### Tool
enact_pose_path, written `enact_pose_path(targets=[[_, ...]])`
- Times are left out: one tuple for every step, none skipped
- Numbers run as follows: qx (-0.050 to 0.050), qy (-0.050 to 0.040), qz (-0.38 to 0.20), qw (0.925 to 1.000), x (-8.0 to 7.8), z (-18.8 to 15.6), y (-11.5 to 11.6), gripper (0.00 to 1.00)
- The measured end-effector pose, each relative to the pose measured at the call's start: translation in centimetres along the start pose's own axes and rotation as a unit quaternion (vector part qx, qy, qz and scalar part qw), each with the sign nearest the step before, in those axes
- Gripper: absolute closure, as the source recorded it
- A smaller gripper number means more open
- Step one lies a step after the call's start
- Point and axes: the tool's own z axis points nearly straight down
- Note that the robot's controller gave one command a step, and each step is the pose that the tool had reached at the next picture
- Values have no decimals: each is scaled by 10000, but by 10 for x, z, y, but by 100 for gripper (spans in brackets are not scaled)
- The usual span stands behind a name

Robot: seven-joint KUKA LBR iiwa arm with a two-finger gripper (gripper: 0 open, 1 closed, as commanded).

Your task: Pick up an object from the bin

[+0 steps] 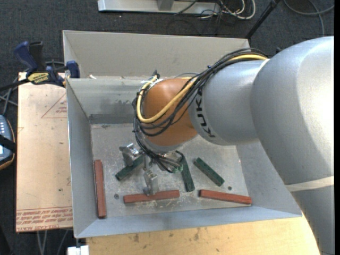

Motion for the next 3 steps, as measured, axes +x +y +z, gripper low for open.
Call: enact_pose_path(targets=[[0,10,0,10000,0,0,0,100],[0,10,1,10000,0,0,0,100],[6,-24,-120,9999,-46,-166,34,100]])
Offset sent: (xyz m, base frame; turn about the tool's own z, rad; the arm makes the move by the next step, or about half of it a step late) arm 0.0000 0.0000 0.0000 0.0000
